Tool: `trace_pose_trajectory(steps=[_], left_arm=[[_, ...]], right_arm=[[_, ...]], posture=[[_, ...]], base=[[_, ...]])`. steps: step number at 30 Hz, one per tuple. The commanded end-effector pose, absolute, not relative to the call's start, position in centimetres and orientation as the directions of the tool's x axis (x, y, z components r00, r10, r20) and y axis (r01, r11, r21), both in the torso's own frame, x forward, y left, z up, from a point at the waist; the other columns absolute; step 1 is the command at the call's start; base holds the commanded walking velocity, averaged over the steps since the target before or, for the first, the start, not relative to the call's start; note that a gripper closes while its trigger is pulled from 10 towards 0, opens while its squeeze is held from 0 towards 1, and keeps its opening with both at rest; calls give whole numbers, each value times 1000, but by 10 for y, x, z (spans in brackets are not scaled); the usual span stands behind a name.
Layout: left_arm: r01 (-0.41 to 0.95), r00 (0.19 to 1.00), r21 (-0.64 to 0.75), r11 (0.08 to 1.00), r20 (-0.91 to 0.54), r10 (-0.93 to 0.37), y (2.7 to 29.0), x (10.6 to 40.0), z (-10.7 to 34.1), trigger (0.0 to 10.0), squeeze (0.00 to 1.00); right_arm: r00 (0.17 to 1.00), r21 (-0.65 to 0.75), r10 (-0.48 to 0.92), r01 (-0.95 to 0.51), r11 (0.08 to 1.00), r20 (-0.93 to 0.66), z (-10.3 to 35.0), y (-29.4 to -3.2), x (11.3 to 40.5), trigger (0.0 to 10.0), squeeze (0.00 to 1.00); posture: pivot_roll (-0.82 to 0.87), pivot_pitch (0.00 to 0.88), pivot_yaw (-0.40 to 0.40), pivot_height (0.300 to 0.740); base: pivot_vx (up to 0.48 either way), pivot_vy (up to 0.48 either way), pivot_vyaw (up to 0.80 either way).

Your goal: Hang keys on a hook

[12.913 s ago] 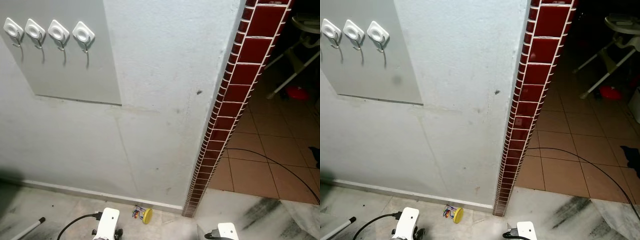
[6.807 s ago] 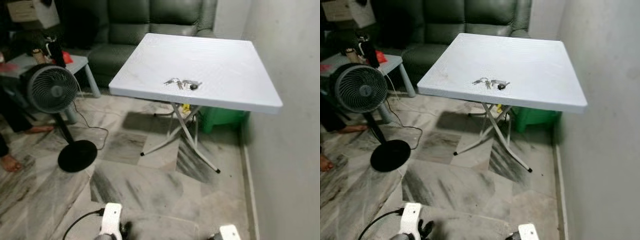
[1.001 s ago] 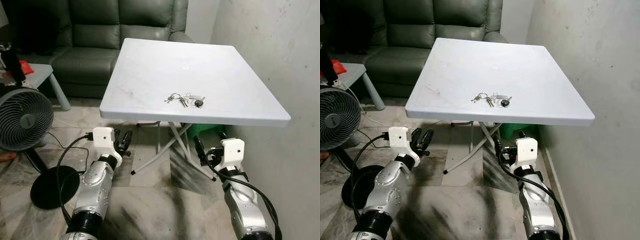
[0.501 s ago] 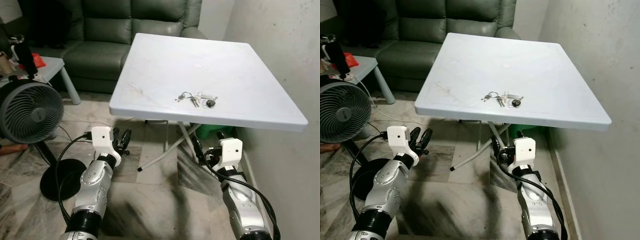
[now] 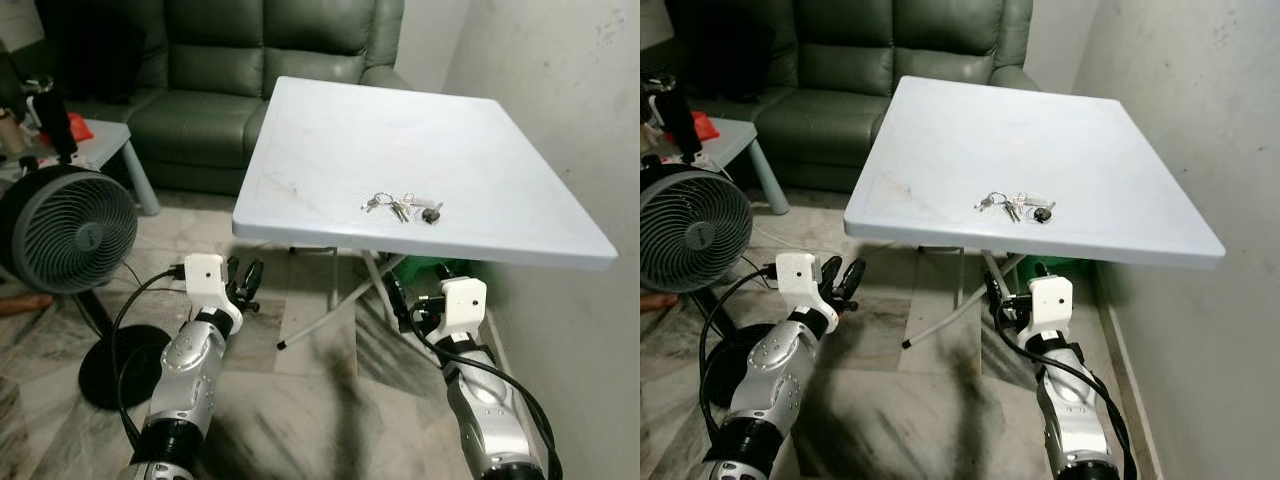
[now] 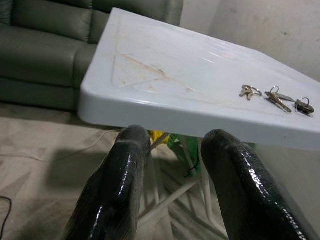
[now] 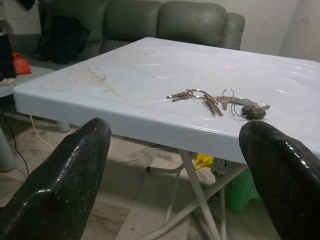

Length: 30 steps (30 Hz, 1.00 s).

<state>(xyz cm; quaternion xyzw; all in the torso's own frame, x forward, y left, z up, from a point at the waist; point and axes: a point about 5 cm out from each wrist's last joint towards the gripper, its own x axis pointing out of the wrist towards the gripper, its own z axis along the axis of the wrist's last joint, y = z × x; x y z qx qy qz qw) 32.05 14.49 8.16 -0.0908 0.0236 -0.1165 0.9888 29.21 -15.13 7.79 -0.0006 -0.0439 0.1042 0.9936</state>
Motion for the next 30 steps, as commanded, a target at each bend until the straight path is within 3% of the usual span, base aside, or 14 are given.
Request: trace_pose_trajectory(steps=[1, 30], left_arm=[[247, 967, -167, 954, -17, -254, 141, 323, 85, 10000, 0], [234, 971, -136, 963, -14, -238, 140, 325, 87, 10000, 0]], right_arm=[[973, -24, 213, -212, 977, 86, 78, -153, 293, 10000, 0], [972, -26, 221, -220, 975, 84, 78, -152, 293, 10000, 0]], posture=[[-29, 0, -22, 740], [-27, 0, -22, 740]], base=[[364, 244, 0], [363, 17, 0]])
